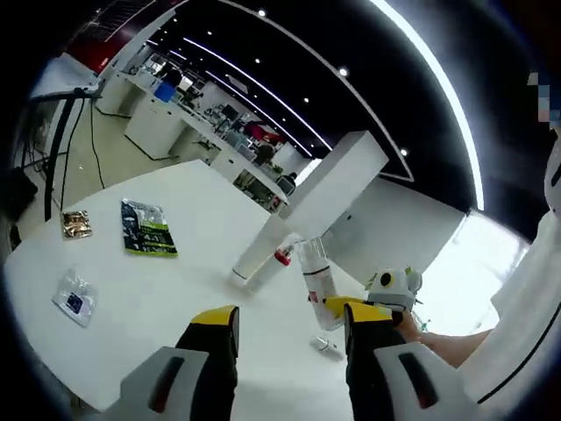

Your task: Arrange the skincare products in the storage area until every visible bottle or jar stands upright without overlapping.

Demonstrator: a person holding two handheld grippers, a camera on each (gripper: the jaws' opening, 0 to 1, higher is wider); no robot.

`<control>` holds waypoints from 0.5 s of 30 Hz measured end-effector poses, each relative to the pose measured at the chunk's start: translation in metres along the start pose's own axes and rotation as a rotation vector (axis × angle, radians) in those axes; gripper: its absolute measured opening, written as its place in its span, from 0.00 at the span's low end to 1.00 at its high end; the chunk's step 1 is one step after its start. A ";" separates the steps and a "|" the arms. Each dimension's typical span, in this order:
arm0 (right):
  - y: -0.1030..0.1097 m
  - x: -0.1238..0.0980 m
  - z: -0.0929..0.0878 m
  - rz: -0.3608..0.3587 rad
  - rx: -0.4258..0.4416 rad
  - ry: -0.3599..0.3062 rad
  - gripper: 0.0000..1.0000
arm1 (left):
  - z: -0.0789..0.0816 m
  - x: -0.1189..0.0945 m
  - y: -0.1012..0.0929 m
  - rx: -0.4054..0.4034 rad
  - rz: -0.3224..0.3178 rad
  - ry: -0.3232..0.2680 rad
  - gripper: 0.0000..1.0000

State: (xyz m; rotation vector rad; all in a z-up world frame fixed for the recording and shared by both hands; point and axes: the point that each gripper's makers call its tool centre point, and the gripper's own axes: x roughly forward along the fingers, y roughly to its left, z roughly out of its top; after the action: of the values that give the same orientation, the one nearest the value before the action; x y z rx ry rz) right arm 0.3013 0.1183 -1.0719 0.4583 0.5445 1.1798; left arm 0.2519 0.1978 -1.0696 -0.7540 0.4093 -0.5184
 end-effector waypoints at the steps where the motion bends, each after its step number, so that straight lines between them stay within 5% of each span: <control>1: 0.001 0.000 0.002 0.001 0.001 -0.004 0.18 | 0.003 0.003 -0.001 -0.016 -0.011 -0.007 0.49; 9: 0.022 0.013 0.014 0.032 0.024 -0.004 0.18 | 0.037 0.008 -0.008 0.017 -0.048 -0.056 0.58; 15: 0.028 0.026 0.023 0.054 0.018 0.018 0.18 | 0.048 0.003 -0.003 -0.034 -0.075 -0.086 0.62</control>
State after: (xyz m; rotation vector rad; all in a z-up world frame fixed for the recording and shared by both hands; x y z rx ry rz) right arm 0.3017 0.1505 -1.0413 0.4804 0.5619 1.2329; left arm 0.2783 0.2199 -1.0366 -0.8242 0.3115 -0.5482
